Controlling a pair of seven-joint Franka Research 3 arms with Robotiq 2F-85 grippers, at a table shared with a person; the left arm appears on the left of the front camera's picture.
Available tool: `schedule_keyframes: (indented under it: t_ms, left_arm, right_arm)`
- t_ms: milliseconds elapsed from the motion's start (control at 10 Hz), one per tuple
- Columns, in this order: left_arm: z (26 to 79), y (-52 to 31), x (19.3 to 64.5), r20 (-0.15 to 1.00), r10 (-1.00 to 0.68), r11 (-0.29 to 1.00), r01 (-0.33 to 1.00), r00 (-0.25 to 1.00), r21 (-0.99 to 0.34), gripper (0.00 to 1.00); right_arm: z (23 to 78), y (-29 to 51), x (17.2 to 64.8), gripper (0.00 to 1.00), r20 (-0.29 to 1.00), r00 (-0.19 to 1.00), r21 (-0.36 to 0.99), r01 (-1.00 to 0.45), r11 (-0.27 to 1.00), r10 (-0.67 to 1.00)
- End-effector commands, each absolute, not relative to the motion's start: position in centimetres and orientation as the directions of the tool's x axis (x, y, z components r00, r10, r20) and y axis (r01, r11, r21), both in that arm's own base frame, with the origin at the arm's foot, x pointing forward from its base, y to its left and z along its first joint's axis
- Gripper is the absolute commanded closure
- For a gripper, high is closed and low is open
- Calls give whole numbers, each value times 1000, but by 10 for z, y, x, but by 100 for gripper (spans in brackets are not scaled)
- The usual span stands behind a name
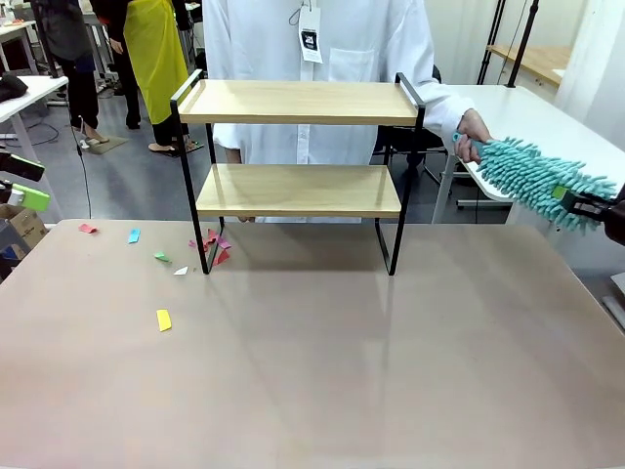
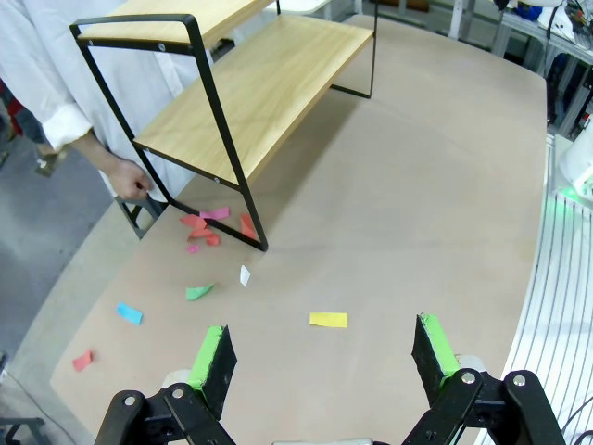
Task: Clean the shelf.
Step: Hand the Duster back to the human.
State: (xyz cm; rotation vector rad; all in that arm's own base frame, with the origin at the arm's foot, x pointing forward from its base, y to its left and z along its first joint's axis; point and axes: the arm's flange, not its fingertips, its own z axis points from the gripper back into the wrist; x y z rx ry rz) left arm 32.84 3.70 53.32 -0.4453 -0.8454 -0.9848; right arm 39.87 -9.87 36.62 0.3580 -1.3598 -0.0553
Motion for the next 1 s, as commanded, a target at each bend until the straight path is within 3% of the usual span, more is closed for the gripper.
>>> schedule_keyframes:
  t_ms: [0, 100, 200, 400, 900]
  left_arm:
    - [534, 37, 329, 801, -537, 490, 870, 263, 43, 0]
    - [534, 37, 329, 801, -537, 490, 870, 263, 43, 0]
    - [534, 37, 329, 801, -537, 490, 870, 263, 43, 0]
    - [534, 37, 329, 801, -537, 490, 870, 263, 43, 0]
    - [534, 37, 329, 801, -537, 490, 870, 263, 43, 0]
  right_arm:
    - [378, -102, 391, 27, 943, 224, 287, -176, 941, -246]
    - [395, -106, 384, 0, 943, 221, 289, -181, 940, -247]
    - [415, -109, 377, 25, 942, 217, 301, -206, 931, -257]
    - [466, -121, 368, 0, 944, 147, 322, -216, 922, -296]
    - [569, -207, 352, 0, 799, -71, 575, -200, 793, -597]
